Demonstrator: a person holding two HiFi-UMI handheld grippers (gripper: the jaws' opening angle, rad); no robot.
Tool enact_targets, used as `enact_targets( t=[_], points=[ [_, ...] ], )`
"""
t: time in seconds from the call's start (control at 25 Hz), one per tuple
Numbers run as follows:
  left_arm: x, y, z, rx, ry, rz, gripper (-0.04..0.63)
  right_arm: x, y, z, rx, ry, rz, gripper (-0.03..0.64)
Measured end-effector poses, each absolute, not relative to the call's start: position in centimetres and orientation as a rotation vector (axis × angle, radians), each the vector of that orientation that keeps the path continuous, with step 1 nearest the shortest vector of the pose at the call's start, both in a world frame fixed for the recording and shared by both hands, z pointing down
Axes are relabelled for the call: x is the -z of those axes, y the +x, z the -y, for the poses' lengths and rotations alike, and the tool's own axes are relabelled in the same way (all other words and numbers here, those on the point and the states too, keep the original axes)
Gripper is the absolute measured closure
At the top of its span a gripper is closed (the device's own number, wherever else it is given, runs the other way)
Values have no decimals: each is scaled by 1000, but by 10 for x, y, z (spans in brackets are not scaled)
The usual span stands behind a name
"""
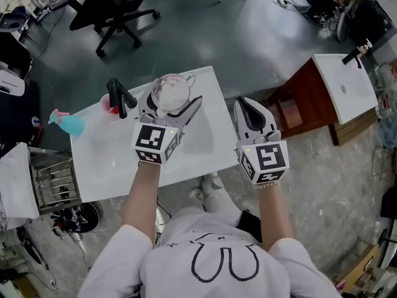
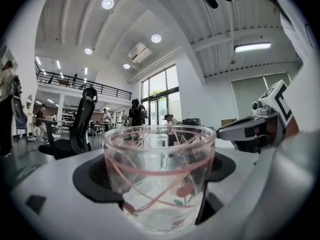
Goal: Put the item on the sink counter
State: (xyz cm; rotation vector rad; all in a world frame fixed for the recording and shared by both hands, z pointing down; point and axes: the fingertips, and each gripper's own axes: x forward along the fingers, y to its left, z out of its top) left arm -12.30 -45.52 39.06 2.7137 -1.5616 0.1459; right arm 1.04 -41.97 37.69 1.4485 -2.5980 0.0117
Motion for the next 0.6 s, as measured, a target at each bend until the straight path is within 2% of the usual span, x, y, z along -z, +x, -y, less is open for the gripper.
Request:
enact_targets(
  t=[0.6],
  points=[
    [-502, -83, 551, -245, 2613, 1496, 115, -438, 45, 488, -138, 1402, 2522, 588]
  ],
)
